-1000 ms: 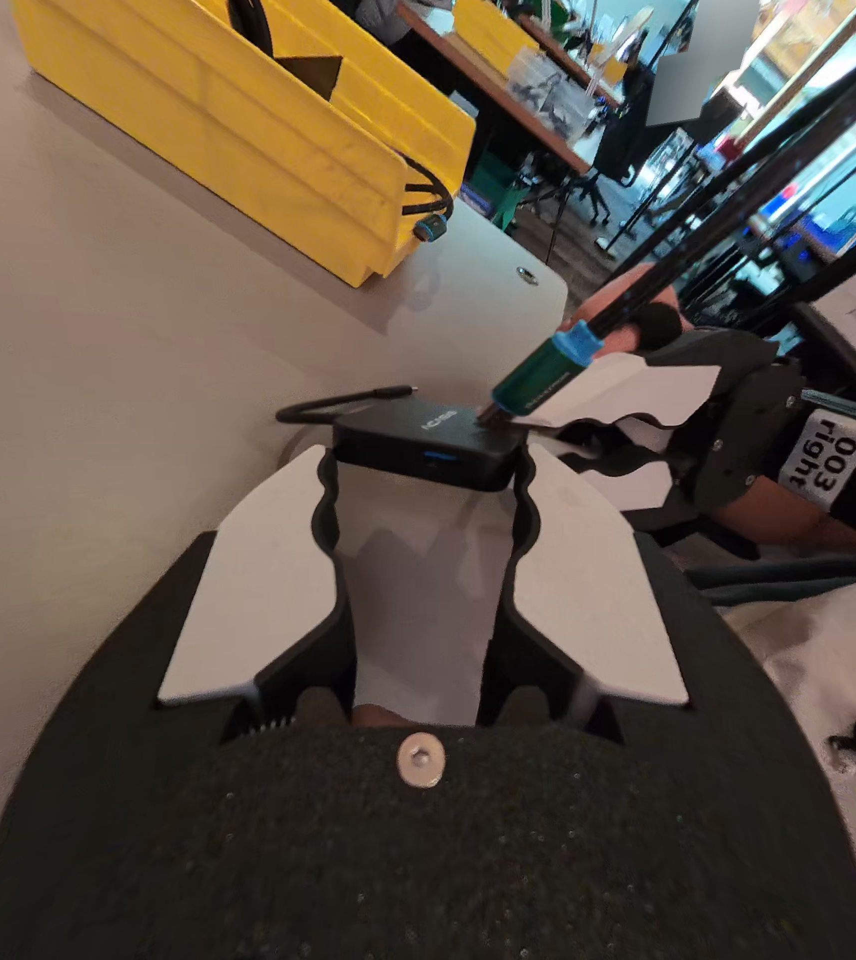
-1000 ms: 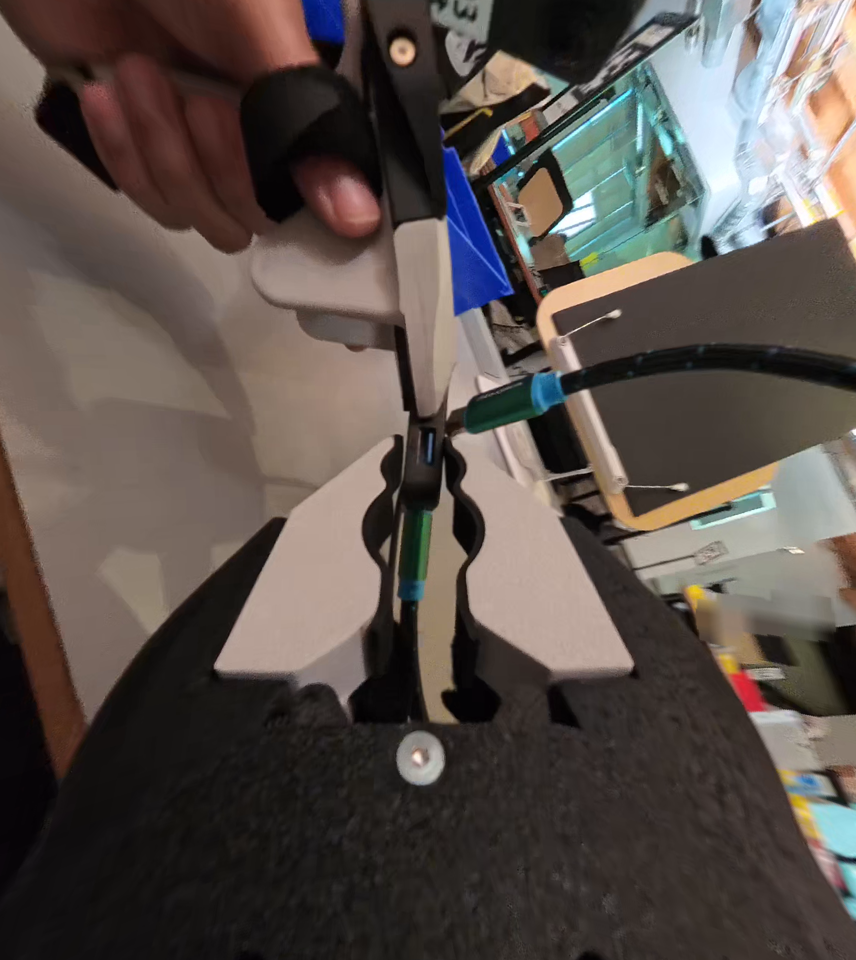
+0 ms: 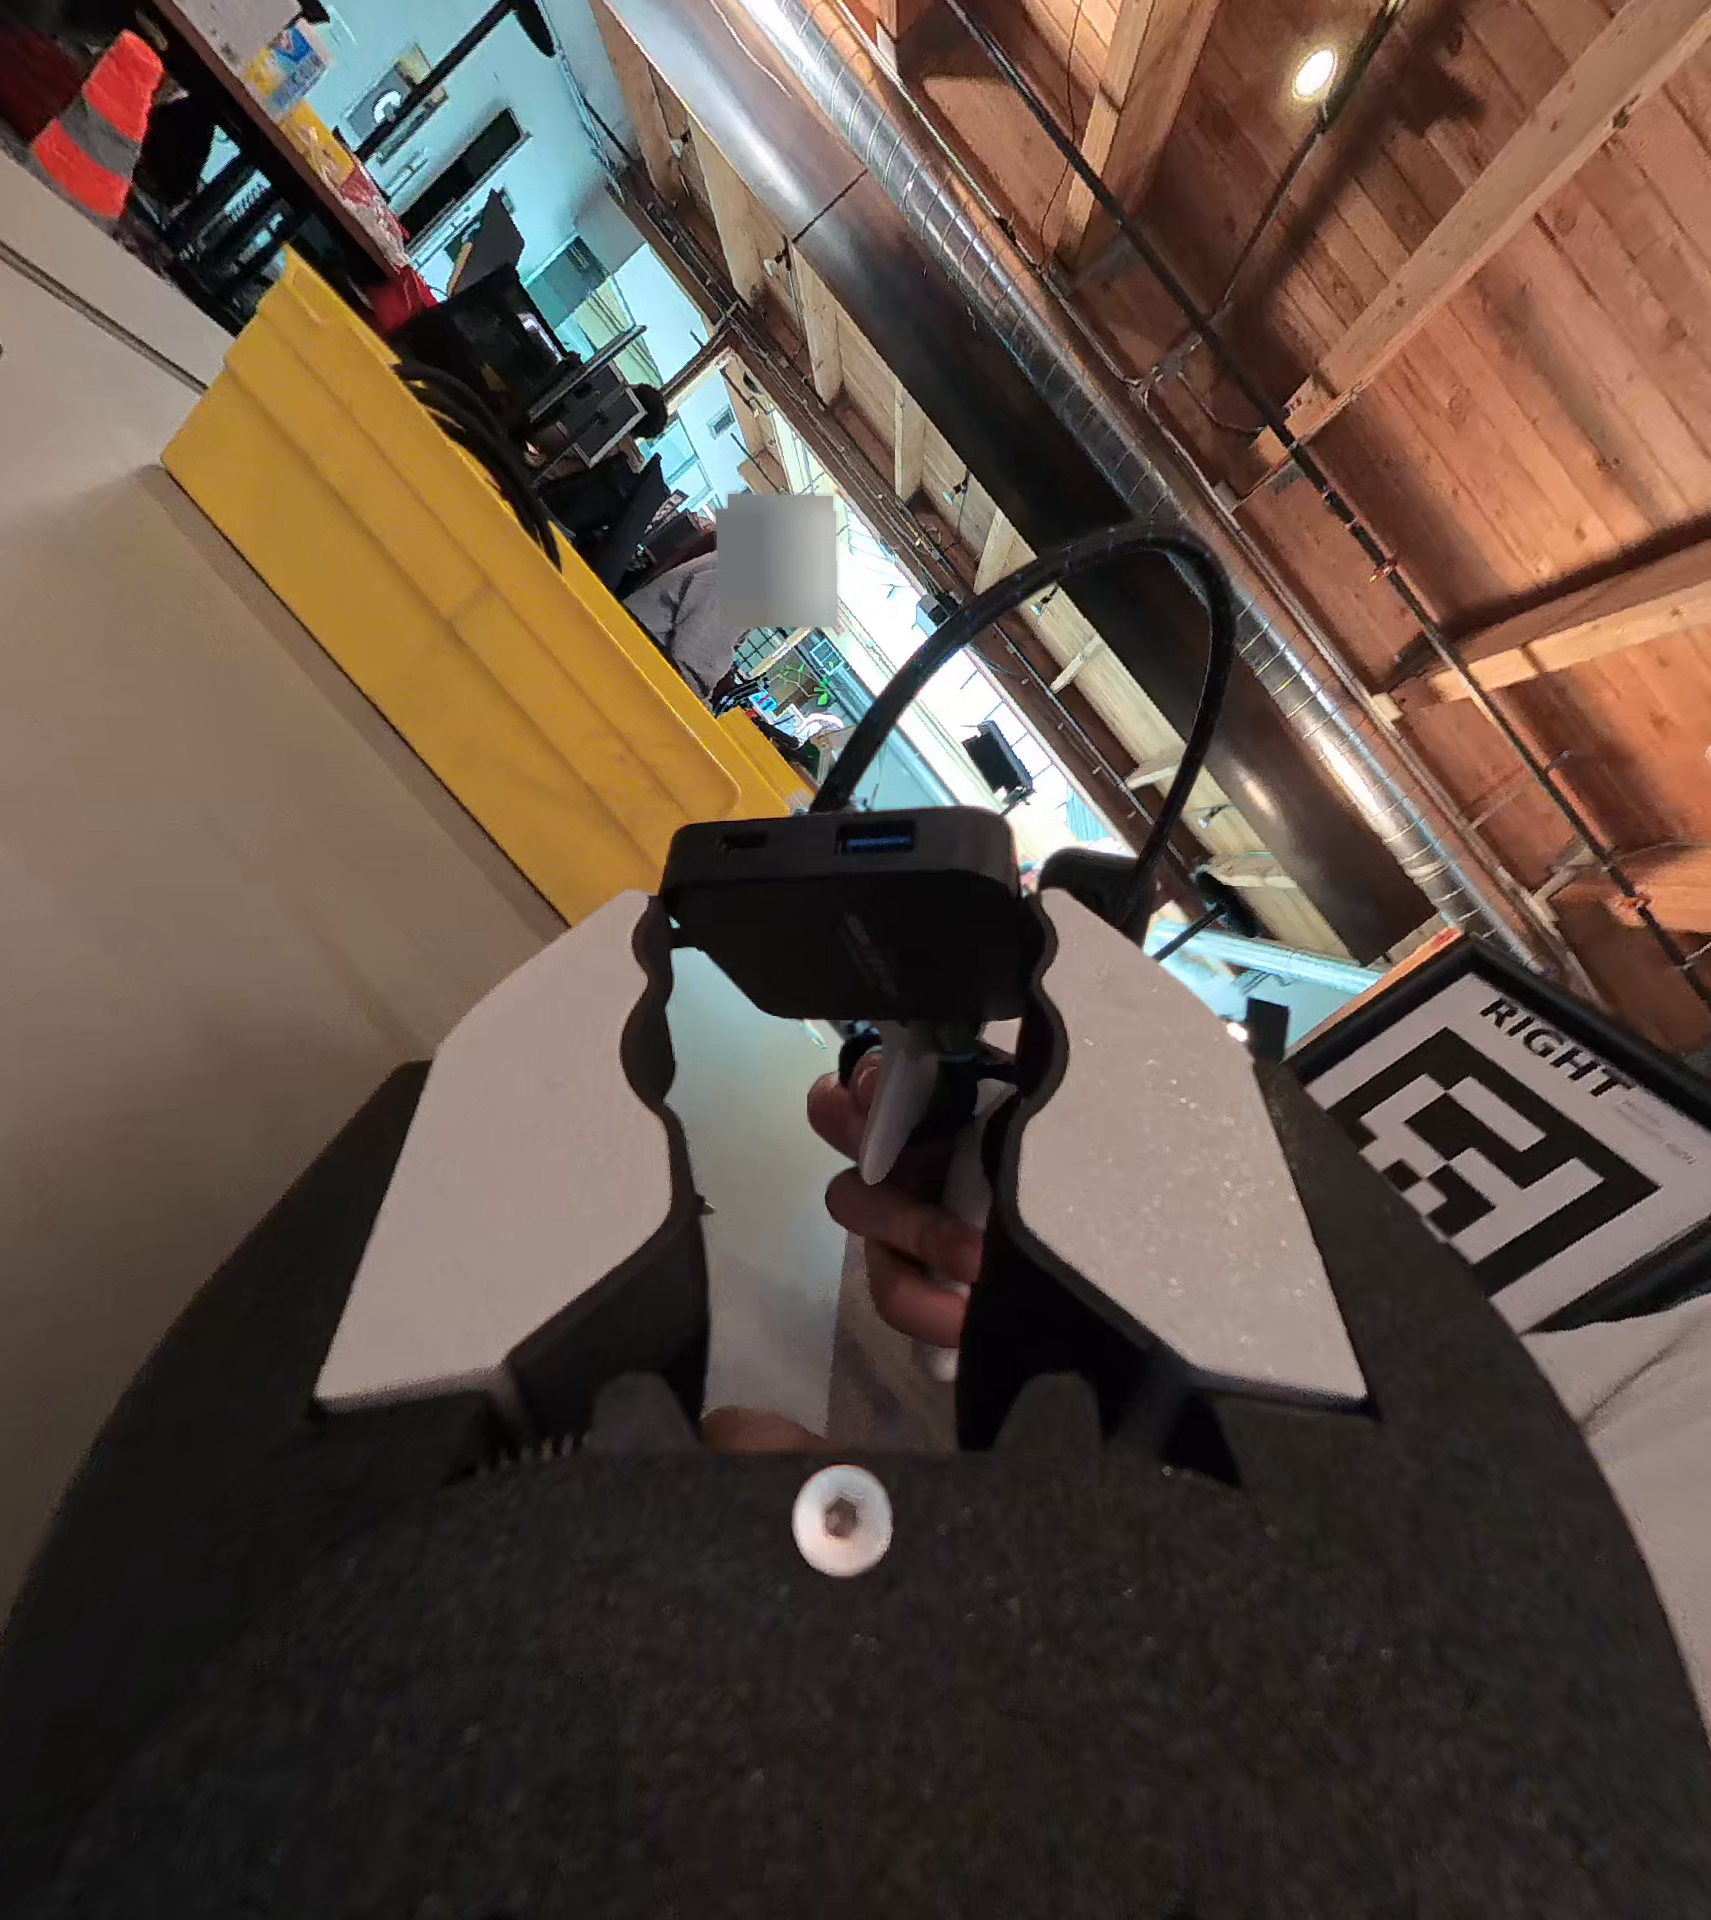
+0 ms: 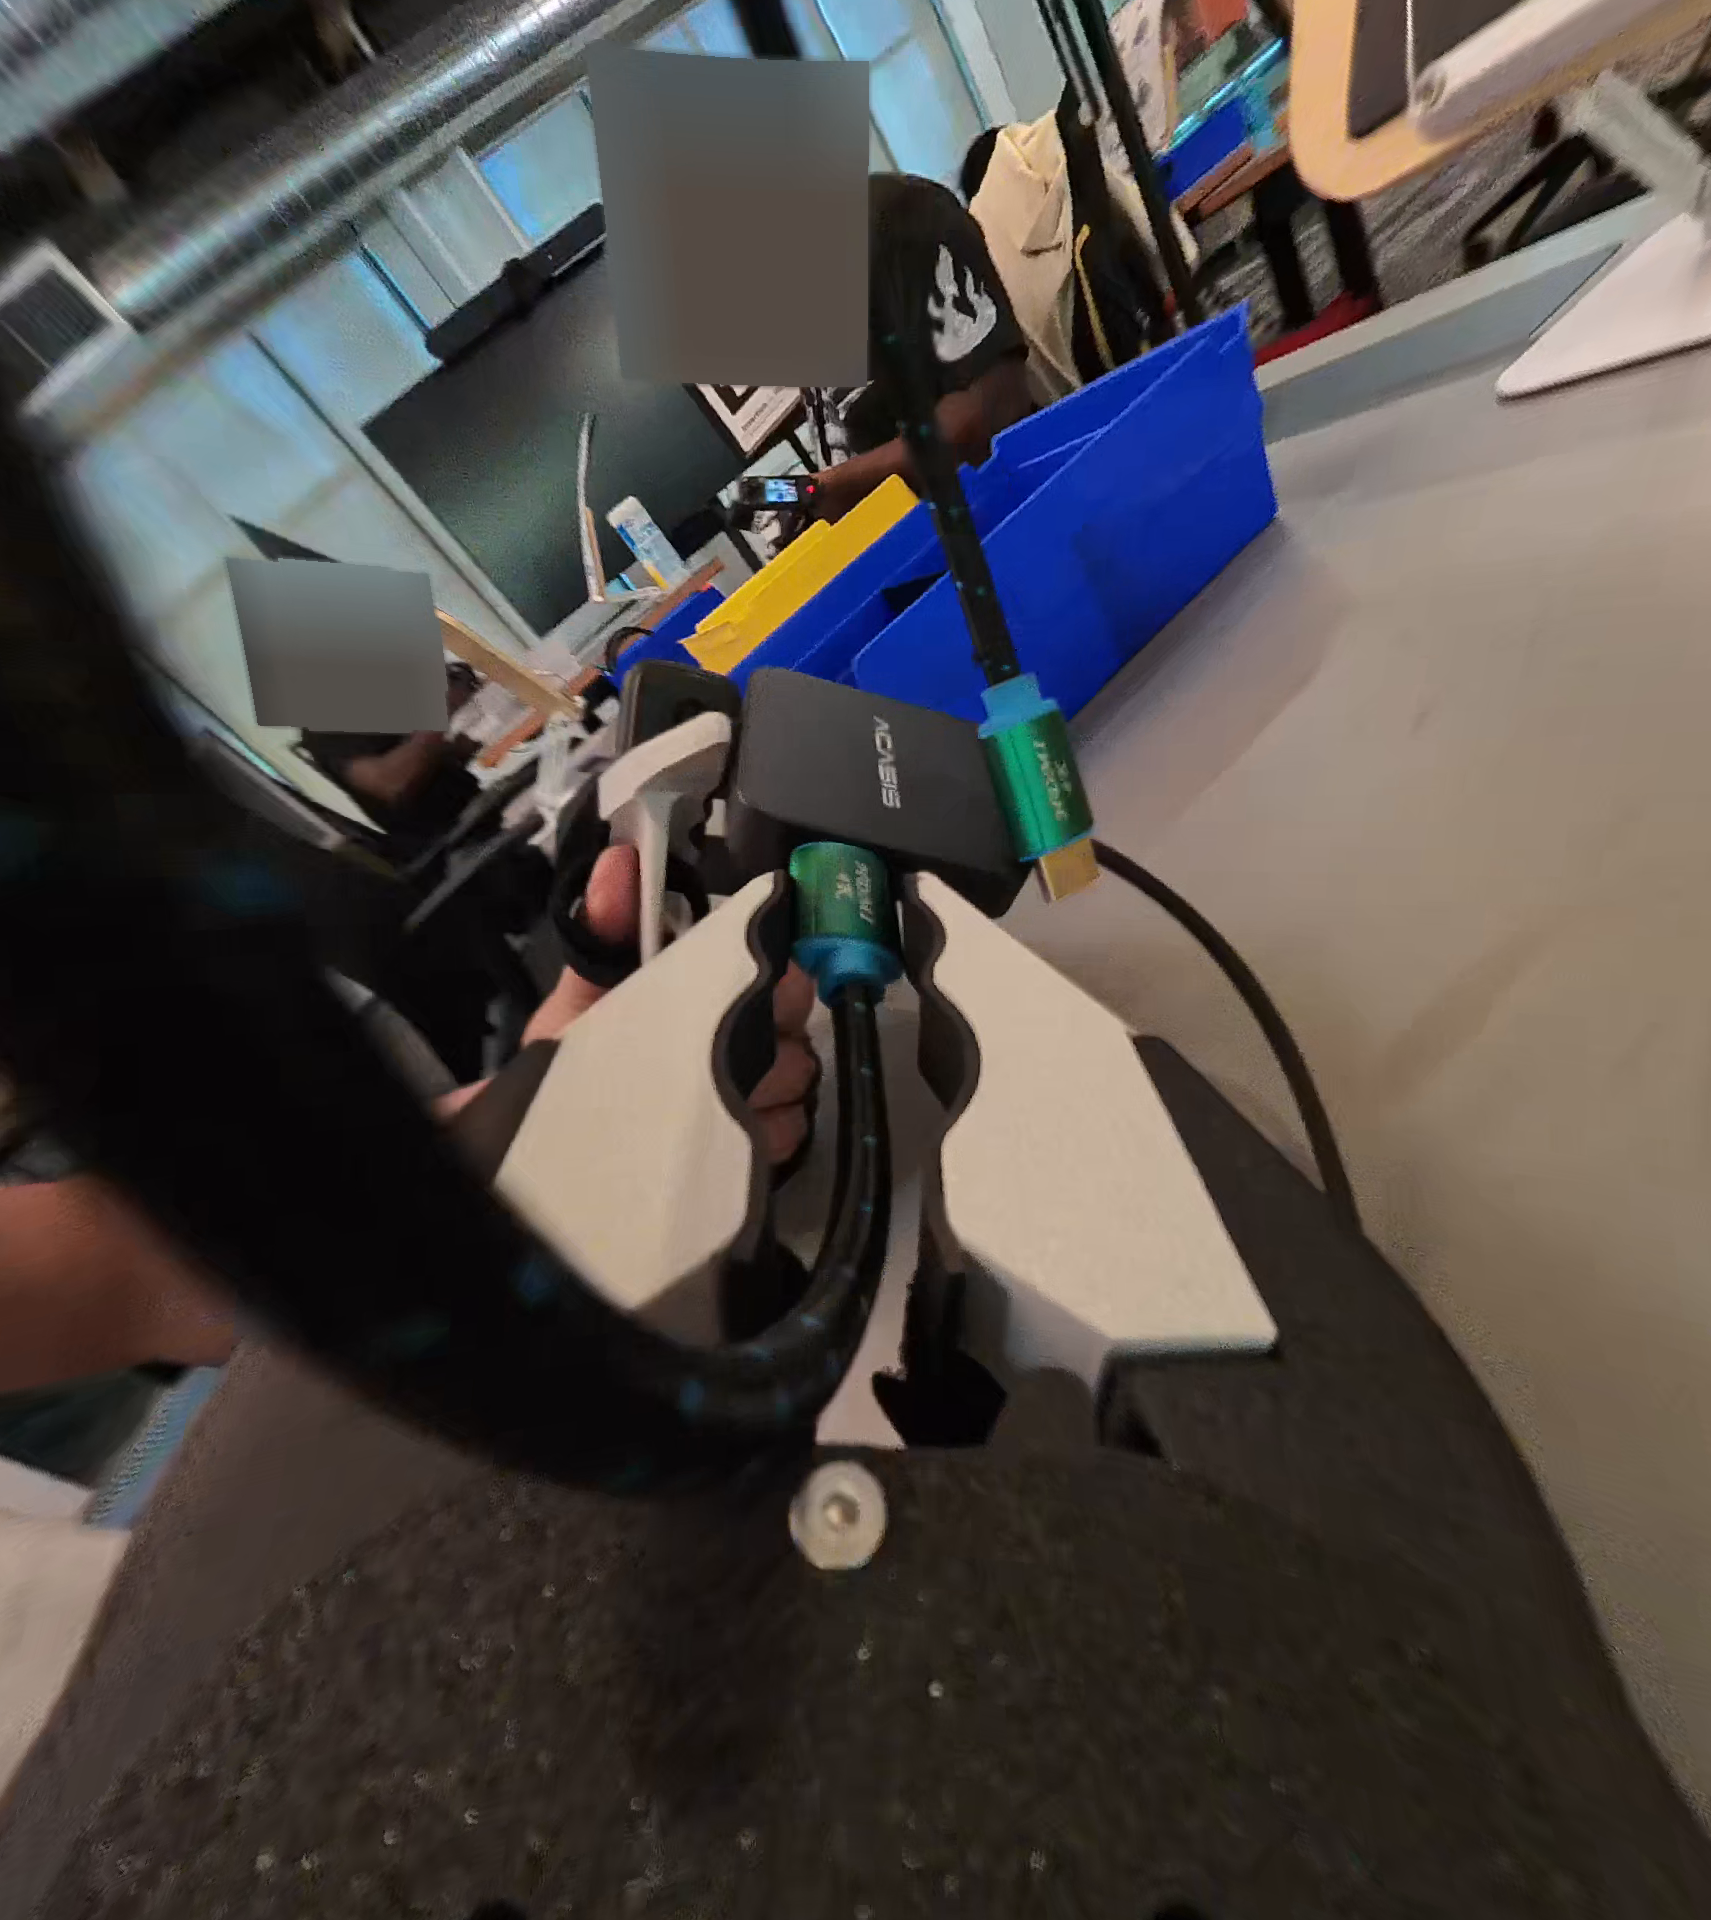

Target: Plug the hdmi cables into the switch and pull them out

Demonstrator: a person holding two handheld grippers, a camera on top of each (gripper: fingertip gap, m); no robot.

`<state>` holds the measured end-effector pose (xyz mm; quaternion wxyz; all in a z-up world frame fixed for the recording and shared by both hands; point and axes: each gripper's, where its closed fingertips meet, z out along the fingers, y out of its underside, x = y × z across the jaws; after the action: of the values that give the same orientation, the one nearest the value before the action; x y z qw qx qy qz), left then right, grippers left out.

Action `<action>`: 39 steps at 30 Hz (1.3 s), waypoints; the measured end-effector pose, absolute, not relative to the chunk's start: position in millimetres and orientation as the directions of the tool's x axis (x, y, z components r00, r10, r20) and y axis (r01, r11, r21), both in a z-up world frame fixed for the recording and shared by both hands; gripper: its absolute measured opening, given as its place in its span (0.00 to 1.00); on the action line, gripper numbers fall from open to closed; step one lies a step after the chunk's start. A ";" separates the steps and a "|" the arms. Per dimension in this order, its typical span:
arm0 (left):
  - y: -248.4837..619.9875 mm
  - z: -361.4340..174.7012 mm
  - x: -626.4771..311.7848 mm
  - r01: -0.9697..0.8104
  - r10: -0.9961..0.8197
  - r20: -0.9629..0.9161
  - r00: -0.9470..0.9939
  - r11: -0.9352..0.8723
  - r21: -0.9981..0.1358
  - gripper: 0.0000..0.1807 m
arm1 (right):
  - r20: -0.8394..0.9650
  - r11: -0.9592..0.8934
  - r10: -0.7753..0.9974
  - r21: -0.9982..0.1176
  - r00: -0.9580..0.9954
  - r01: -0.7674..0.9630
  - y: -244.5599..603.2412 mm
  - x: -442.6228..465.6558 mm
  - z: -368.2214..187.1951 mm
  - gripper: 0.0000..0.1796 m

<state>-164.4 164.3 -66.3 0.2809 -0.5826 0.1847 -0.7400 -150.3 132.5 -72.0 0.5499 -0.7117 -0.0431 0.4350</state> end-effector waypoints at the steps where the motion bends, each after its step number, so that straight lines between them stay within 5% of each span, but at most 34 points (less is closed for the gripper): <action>1: 163.1 -65.9 -164.1 0.195 -0.658 0.737 -0.154 -0.752 -0.630 0.35 | -0.592 -0.410 0.543 -0.806 0.595 -0.428 131.8 -149.5 -71.8 0.11; 5: 163.7 -72.6 -168.2 0.116 -0.825 0.564 -0.016 -0.562 -0.819 0.32 | -0.437 -0.382 0.579 -0.891 0.688 -0.244 131.5 -142.8 -78.7 0.11; 8: 170.5 -83.4 -176.7 -0.061 -0.972 0.130 0.195 -0.144 -0.988 0.34 | -0.228 -0.347 0.529 -0.937 0.817 -0.036 137.2 -125.3 -94.2 0.10; 11: 166.3 -93.6 -175.9 -0.282 -0.919 -0.316 0.237 0.246 -0.928 0.35 | -0.145 -0.357 0.514 -0.932 0.845 0.057 138.1 -120.0 -101.0 0.10; 16: 143.2 -123.0 -158.4 -0.490 -0.735 -0.670 0.105 0.548 -0.678 0.28 | -0.085 -0.352 0.586 -0.922 0.806 0.160 132.2 -143.3 -107.0 0.10; 23: 147.6 -142.1 -151.9 -0.594 -0.669 -0.738 0.085 0.561 -0.577 0.15 | 0.069 -0.309 0.607 -0.898 0.792 0.315 129.7 -156.6 -118.7 0.08; 29: 163.4 -125.1 -149.7 -0.633 -0.493 -0.855 0.163 0.612 -0.474 0.08 | -0.153 -0.385 0.509 -0.921 0.847 0.065 135.4 -150.5 -108.1 0.12; 33: 170.6 -120.5 -149.1 -0.646 -0.521 -0.824 0.224 0.554 -0.526 0.08 | -0.231 -0.396 0.465 -0.918 0.855 -0.033 137.4 -150.3 -106.8 0.16; 39: 164.6 -121.1 -145.7 -0.643 -0.565 -0.792 0.229 0.523 -0.559 0.08 | -0.046 -0.271 0.443 -0.959 0.895 0.085 142.2 -143.8 -97.5 0.12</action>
<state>-145.7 164.6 -121.1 0.6141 -0.4872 0.6201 0.0315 -143.8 142.2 -97.5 0.5795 -0.7821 -0.1690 0.1545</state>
